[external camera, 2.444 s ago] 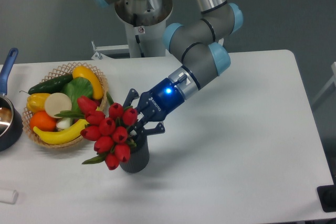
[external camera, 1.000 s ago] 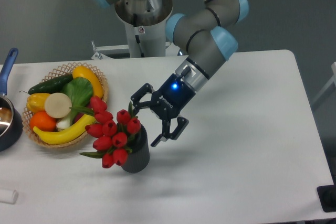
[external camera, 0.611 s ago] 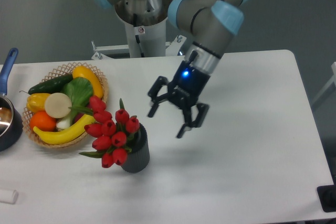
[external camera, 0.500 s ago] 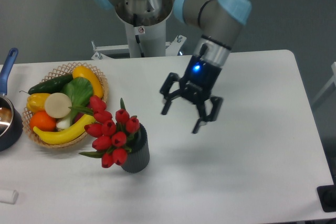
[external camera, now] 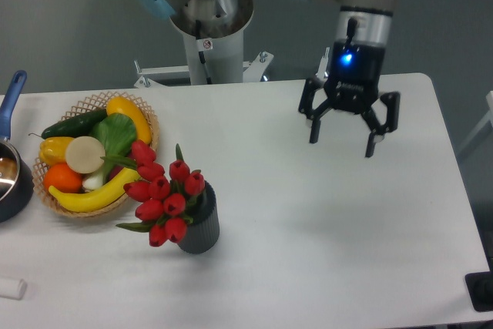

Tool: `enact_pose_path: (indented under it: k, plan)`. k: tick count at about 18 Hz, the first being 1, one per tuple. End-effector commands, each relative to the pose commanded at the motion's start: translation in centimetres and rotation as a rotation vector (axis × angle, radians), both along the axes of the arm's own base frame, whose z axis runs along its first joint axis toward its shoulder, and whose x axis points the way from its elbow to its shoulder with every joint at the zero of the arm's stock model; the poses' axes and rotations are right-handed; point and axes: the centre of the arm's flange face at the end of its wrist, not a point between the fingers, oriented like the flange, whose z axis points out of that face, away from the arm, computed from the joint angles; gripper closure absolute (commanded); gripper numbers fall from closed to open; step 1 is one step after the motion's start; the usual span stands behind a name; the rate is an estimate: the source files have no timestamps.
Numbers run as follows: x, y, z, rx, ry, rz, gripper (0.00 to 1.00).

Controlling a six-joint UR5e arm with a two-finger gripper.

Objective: Insert the flowers into the vase

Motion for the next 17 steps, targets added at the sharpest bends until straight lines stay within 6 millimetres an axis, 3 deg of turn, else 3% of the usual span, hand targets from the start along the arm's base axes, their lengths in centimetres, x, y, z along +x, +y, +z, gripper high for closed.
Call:
enact_pose_path:
  k: [4,9,13,17]
  plan:
    - [0.7,-0.9,0.6,-0.108,0.051,0.023,0.0]
    - [1.9,-3.6,1.0,-0.381,0.132,-0.145,0.0]
    - [2.8,-5.0,1.3,-0.5,0.156,-0.218,0.0]
    - [2.9,-5.1,1.2,-0.512,0.159,-0.216,0.0]
